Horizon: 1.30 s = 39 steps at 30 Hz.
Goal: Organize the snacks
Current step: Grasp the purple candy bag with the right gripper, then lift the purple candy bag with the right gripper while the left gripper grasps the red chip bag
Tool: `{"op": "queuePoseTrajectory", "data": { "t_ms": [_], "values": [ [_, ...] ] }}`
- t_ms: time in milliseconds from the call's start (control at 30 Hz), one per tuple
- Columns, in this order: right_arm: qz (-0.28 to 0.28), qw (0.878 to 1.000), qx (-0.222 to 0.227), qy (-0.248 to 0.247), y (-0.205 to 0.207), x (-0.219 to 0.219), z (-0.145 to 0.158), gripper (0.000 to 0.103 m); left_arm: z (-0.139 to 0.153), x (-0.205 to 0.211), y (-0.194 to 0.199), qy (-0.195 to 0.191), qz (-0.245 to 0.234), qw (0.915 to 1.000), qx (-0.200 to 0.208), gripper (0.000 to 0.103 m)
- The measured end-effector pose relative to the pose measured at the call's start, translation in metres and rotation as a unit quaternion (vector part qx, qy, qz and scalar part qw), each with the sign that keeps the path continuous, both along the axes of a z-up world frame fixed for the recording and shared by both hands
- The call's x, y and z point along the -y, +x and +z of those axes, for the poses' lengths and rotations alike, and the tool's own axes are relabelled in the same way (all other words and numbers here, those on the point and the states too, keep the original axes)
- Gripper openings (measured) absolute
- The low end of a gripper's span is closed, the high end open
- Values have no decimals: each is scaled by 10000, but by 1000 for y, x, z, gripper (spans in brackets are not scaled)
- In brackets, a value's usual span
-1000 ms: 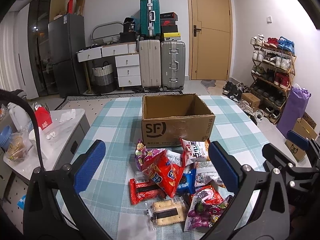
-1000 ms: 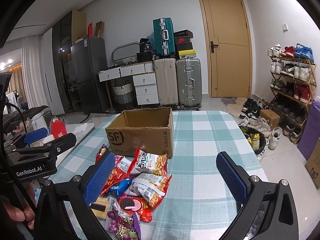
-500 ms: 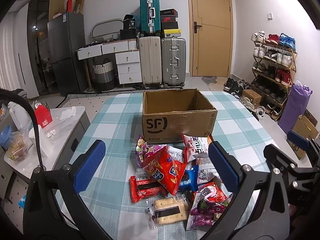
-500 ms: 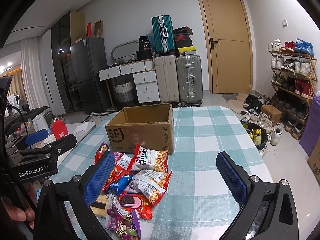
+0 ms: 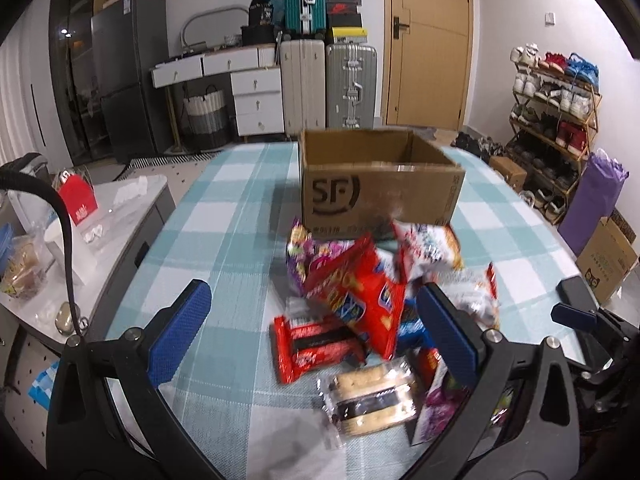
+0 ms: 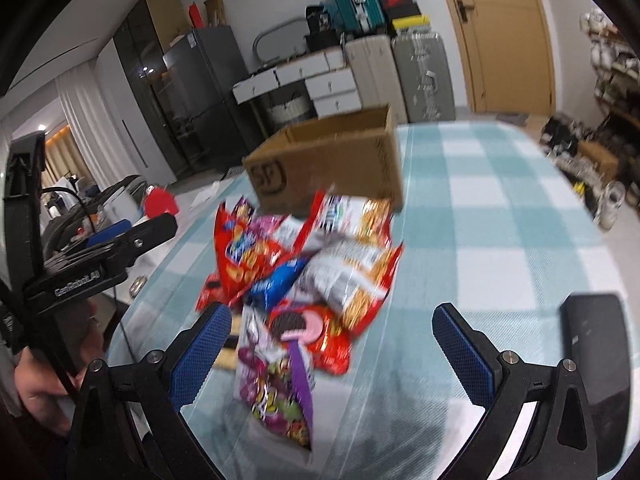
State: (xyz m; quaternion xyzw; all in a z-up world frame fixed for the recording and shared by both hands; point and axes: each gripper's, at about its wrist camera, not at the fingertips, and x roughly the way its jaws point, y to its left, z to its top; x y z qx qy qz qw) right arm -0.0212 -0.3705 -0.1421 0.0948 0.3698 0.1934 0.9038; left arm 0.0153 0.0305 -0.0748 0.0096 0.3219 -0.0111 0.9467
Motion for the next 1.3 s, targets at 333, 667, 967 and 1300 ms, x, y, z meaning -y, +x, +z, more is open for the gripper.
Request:
{"op": "queuePoseTrajectory", "data": {
  "t_ms": [333,667,967,1300],
  "values": [
    [625,9969,-397,273,-13,-23,-34,102,-31,-6,3,32,-18,10000,-83,103],
    [988,9920,-703,352,-11,-48,-50,63,-40,-19,-17,121,-40,9999,-76,103],
    [1361,9886,-534,352,-14,-56,-50,32,-41,-40,-31,44,48,9999,-93,103],
    [1118,9921,-217,529,-23,-40,-32,31,-43,-53,-33,-355,-122,9990,-252,103]
  ]
}}
